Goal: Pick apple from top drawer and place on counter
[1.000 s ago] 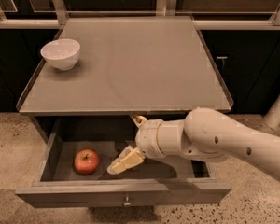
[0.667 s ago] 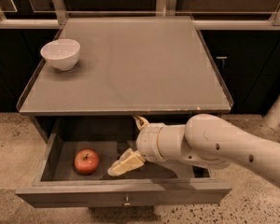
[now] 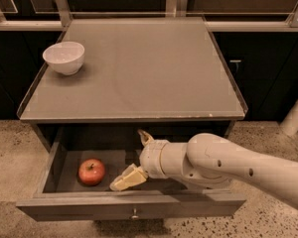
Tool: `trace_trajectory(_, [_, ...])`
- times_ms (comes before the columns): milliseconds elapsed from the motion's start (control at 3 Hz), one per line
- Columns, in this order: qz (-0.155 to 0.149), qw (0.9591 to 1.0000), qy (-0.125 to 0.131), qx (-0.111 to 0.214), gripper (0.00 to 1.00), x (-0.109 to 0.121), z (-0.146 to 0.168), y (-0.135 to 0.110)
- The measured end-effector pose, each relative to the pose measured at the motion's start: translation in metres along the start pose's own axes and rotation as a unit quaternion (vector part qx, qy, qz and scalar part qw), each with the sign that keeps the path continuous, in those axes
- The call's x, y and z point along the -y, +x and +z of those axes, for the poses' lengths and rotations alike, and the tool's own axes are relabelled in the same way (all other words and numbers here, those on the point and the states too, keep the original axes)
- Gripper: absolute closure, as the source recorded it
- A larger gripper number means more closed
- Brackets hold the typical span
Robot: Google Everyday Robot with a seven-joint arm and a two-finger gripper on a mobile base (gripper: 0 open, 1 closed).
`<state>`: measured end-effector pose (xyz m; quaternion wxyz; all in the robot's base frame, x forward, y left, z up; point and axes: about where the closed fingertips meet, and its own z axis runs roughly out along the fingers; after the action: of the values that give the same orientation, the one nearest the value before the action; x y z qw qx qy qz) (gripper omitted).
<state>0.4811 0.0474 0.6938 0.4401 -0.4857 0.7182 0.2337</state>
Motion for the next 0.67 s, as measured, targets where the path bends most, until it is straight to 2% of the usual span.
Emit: trace_trajectory(667, [-0.016, 0.9998, -0.006, 0.01, 0.0, 0.016, 0.033, -0.006])
